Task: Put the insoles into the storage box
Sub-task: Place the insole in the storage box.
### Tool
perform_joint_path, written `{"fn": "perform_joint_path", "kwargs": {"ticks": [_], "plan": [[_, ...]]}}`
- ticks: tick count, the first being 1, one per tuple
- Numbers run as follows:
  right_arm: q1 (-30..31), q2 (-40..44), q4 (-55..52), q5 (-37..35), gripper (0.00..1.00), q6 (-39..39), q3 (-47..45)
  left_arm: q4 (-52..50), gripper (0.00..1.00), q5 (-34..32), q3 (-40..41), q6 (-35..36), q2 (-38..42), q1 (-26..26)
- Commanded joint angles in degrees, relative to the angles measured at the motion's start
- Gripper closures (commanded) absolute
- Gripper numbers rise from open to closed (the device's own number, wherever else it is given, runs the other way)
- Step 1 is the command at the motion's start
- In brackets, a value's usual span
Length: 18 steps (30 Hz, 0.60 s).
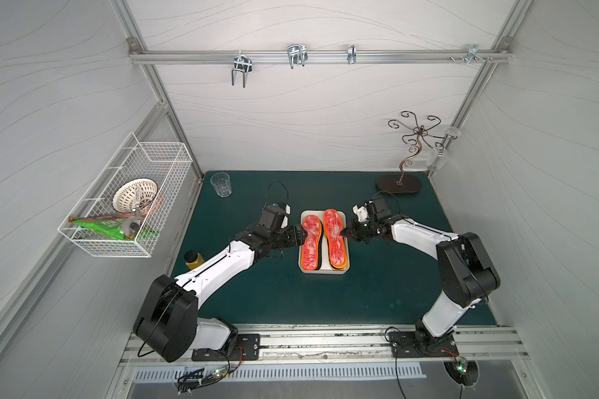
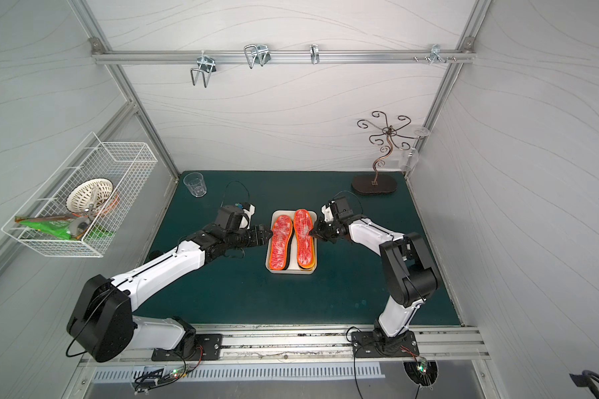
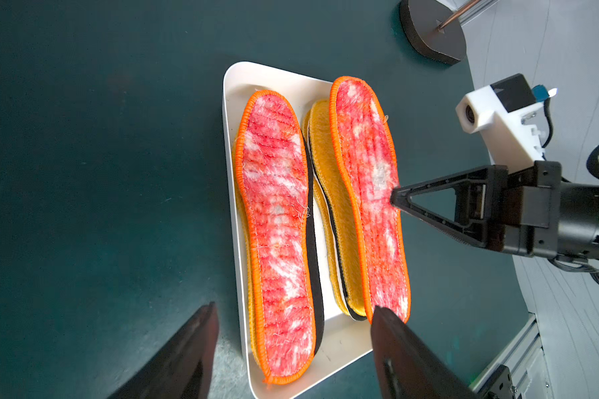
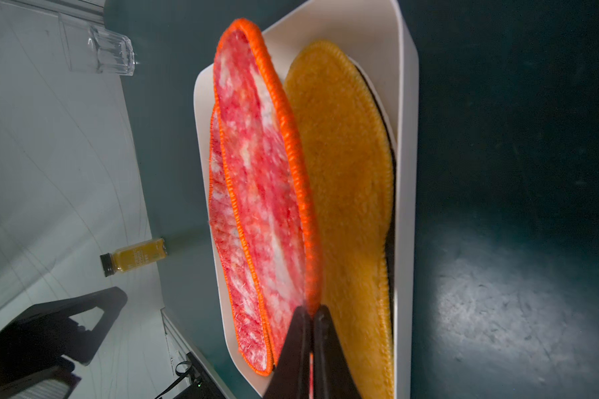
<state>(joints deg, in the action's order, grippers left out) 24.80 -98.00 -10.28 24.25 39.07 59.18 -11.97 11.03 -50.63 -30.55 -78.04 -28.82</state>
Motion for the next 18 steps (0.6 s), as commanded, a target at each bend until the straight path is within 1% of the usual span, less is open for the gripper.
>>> {"fn": "perform_joint_path", "kwargs": {"ticks": [1, 10, 18], "plan": [[0.45, -1.47, 0.78, -2.08, 1.00, -1.73, 1.30, 2.29, 0.25, -0.74, -0.26, -0.04, 0.65, 0.25], [0.52, -2.42, -0.22, -3.19, 1.00, -2.37, 0.88, 2.39, 0.25, -1.52, -0.08, -0.40, 0.34, 0.26], [0.60, -1.56, -0.48, -3.07, 1.00, -1.04, -0.28, 2.48, 0.25, -1.53, -0.26, -0.58, -0.18, 0.30]]}}
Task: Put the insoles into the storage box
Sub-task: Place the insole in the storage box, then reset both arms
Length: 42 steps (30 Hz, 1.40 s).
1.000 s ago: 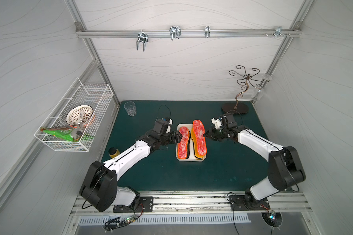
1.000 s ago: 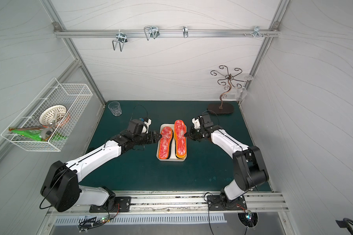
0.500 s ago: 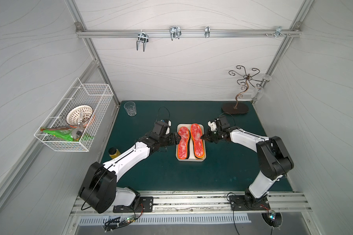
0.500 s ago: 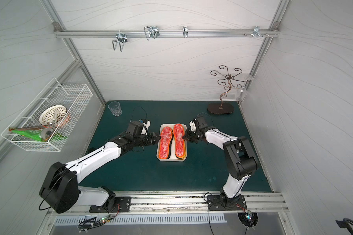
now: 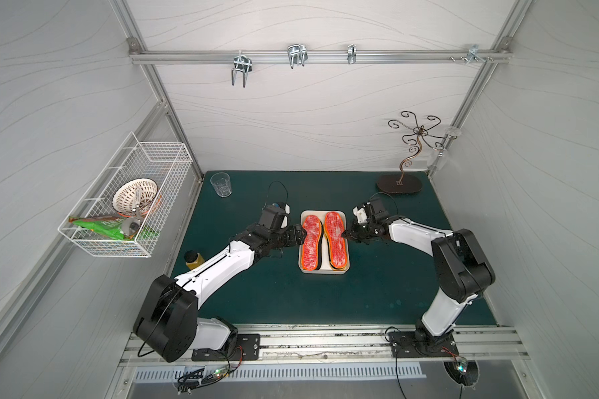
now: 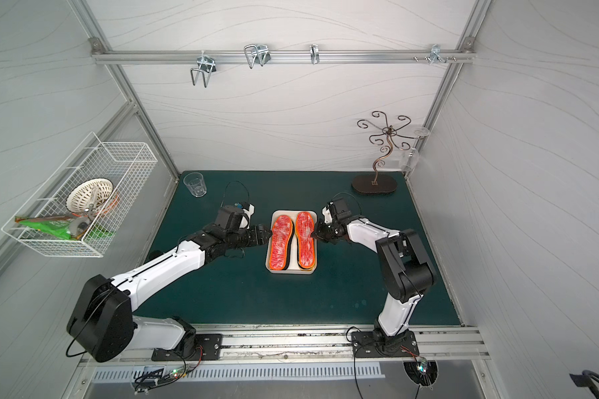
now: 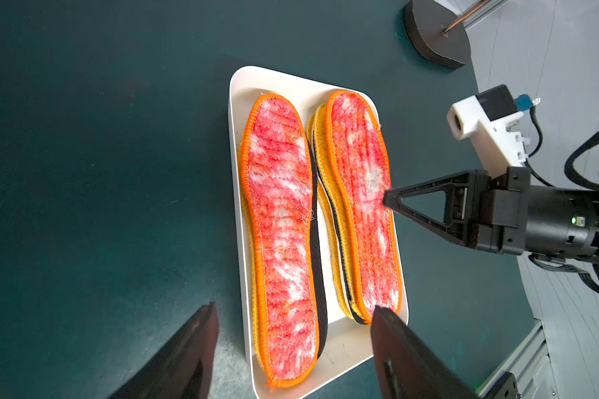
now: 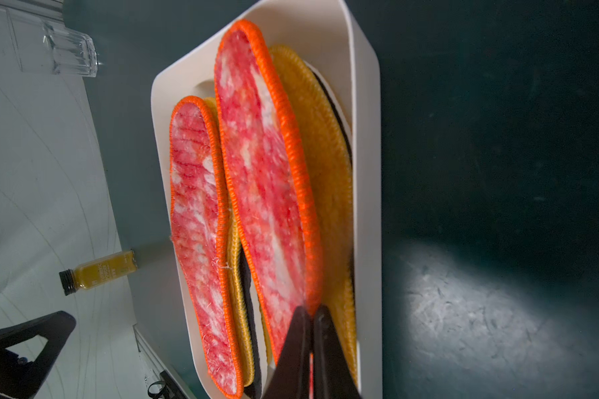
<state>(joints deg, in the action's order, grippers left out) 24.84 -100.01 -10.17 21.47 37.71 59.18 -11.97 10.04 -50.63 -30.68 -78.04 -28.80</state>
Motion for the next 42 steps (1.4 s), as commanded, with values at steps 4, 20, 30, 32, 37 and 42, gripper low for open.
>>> {"fn": "perform_joint_path", "kwargs": {"ticks": [4, 20, 30, 32, 37, 42], "plan": [[0.78, 1.16, -1.07, 0.01, 0.99, 0.58, -0.97, 2.61, 0.25, -0.94, -0.20, -0.60, -0.09, 0.23], [0.91, 4.65, -3.46, -0.36, 0.60, 1.28, -1.55, 2.66, 0.26, -2.44, 0.48, -0.99, 1.18, 0.40], [0.38, 15.07, -18.17, -20.26, 0.36, -12.97, 7.16, 1.98, 0.18, -14.26, 2.84, 4.22, 8.83, 8.16], [-0.93, 17.94, -15.47, -28.96, 0.19, -17.78, 5.49, 3.47, 0.09, -22.10, 5.32, 6.16, 11.62, 10.18], [-9.02, 23.99, 1.45, -36.90, 0.01, -25.35, -5.79, 20.03, 0.04, -30.43, 18.18, 11.59, 18.46, 18.02], [-13.41, 27.56, 19.48, -37.16, 0.01, -32.40, -18.50, 32.32, 0.02, -38.10, 27.28, 17.96, 18.40, 21.81]]}}
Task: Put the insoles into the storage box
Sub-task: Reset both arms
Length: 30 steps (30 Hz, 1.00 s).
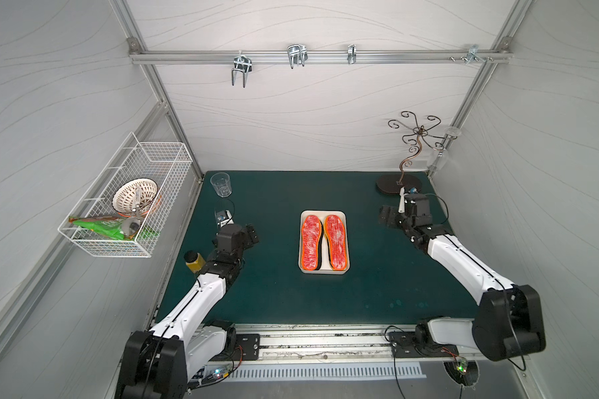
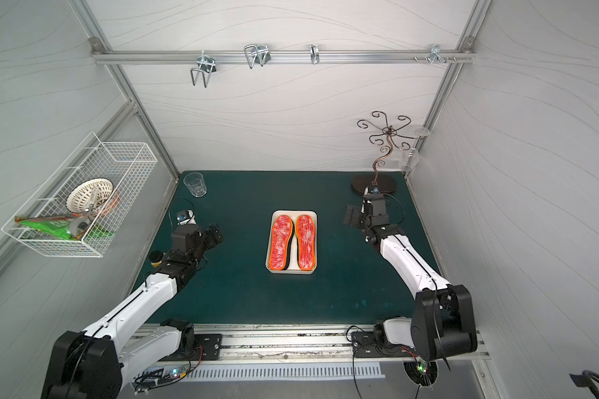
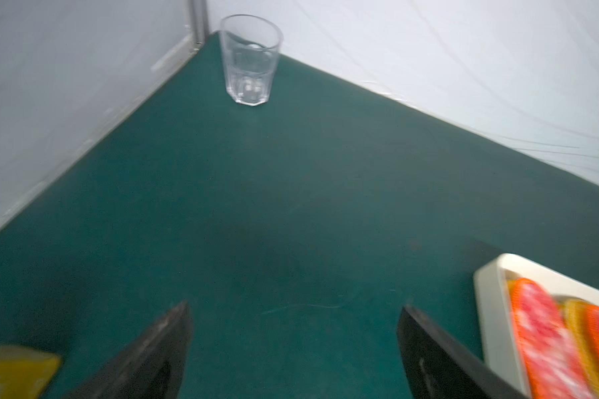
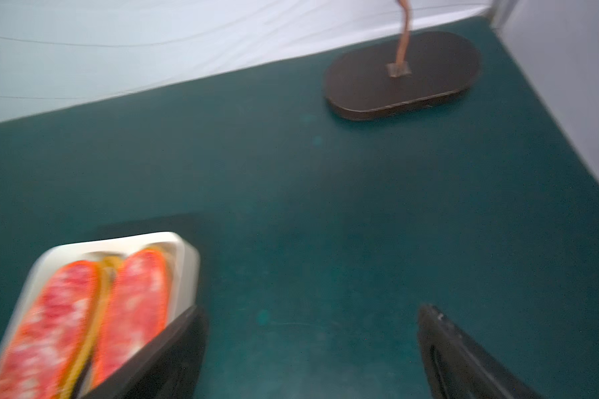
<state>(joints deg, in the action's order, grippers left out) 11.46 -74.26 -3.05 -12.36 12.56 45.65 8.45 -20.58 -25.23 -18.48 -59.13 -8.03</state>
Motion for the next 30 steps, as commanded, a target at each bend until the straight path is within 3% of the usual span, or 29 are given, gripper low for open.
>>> {"fn": "perform_joint_path", "kwargs": {"ticks": [1, 4, 6, 8, 11, 17, 22, 25, 27, 30], "plan": [[-0.04, 2.01, 15.04, -3.95, 0.01, -7.91, -6.87, 12.94, 0.02, -9.38, 2.86, 6.67, -1.49, 1.55], [0.33, 1.20, 15.53, -7.40, 0.01, -5.00, -8.93, 14.77, 0.02, -13.08, 5.08, 6.37, -5.04, 3.53], [1.37, 0.59, 18.74, -11.04, 0.01, -4.91, -11.52, 20.85, 0.02, -10.85, 7.15, 7.22, -7.74, 5.35], [1.90, -0.68, 23.58, -14.12, 0.01, -5.87, -14.21, 17.80, 0.02, -10.05, 4.94, 7.23, -8.94, 6.23], [1.84, -4.48, 27.88, -15.36, 0.01, -7.56, -14.93, 23.24, 0.02, -8.87, 4.65, 9.39, -12.45, 6.45], [1.15, -10.17, 42.05, -13.91, 0.01, -12.97, -18.23, 38.84, 0.02, -2.54, 4.25, 12.42, -21.96, 7.09], [0.30, -13.86, 48.90, -10.80, 0.02, -13.64, -20.44, 36.54, 0.06, 3.15, 0.25, 14.76, -27.91, 6.96], [0.61, -12.84, 52.02, -11.19, 0.01, -13.43, -22.98, 50.06, 0.06, 3.21, 5.70, 16.67, -30.56, 6.32], [0.83, -12.54, 55.41, -11.20, 0.01, -13.38, -24.89, 49.12, 0.05, 1.34, 5.98, 18.89, -29.67, 3.58], [0.45, -12.89, 55.53, -9.97, 0.01, -13.48, -24.86, 50.90, 0.05, 1.44, 6.18, 19.07, -30.50, 3.55]]}}
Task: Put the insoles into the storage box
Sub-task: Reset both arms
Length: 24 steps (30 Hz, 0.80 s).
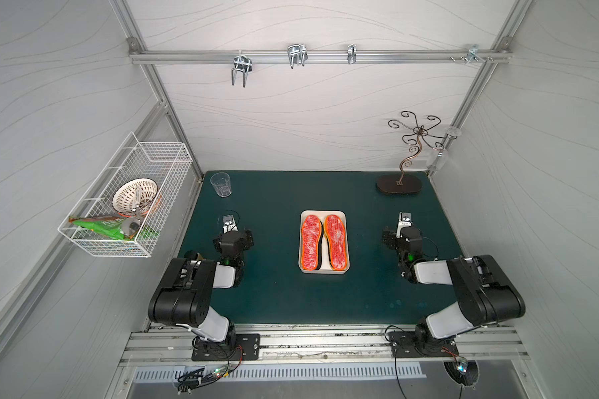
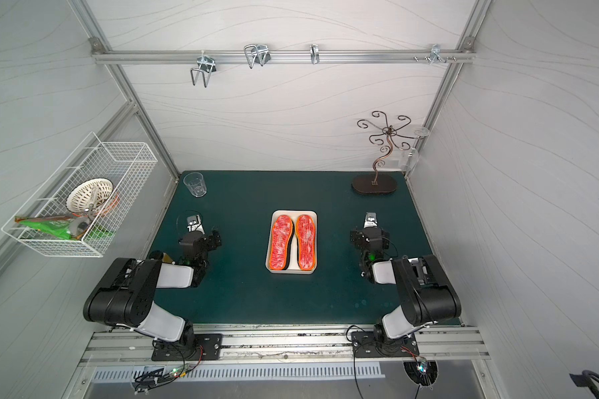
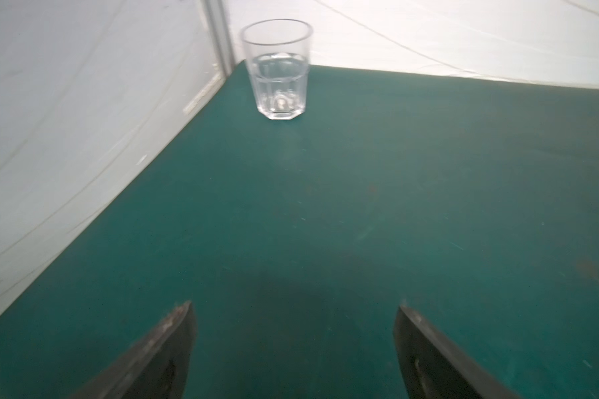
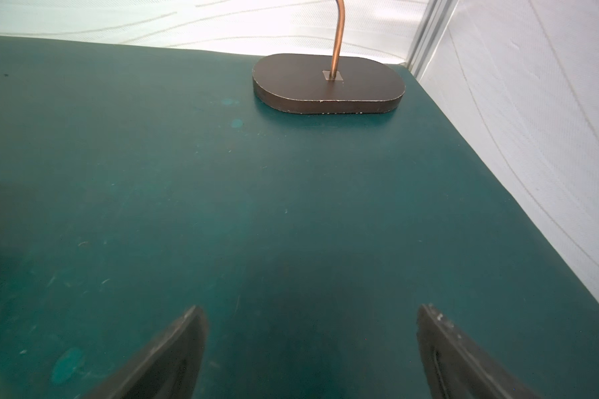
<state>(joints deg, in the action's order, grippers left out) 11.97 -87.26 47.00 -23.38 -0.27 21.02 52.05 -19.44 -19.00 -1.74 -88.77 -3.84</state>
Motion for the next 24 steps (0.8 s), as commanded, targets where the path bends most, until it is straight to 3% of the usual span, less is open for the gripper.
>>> {"fn": "perform_joint_path", "kwargs": {"ticks": [1, 4, 5, 9, 11, 24], "plan": [[-0.07, 0.08, 5.59, 1.33, 0.01, -0.56, -0.31, 6.15, 0.05, 0.29, -0.42, 2.16, -0.54, -0.59], [-0.97, -0.32, 3.93, 4.88, 0.01, -0.46, 0.67, 0.83, 0.05, 0.66, -3.22, 0.68, -0.50, 0.57], [-2.42, -2.02, 2.92, 9.19, 0.01, -0.47, 1.65, -1.03, 0.04, 0.99, -3.98, -0.46, -0.48, 1.37], [-3.61, -3.31, 2.41, 13.31, 0.01, -1.16, 2.91, -2.13, 0.00, 1.72, -4.28, -1.31, -0.31, 2.34], [-4.64, -2.24, -1.39, 14.18, 0.01, 0.35, 3.85, -2.00, 0.00, 1.67, -4.31, -1.34, -0.35, 2.34], [-5.93, -2.45, -1.56, 15.11, 0.01, 1.38, 4.12, -2.39, 0.00, 2.39, -4.46, -1.60, -0.25, 2.75]]}}
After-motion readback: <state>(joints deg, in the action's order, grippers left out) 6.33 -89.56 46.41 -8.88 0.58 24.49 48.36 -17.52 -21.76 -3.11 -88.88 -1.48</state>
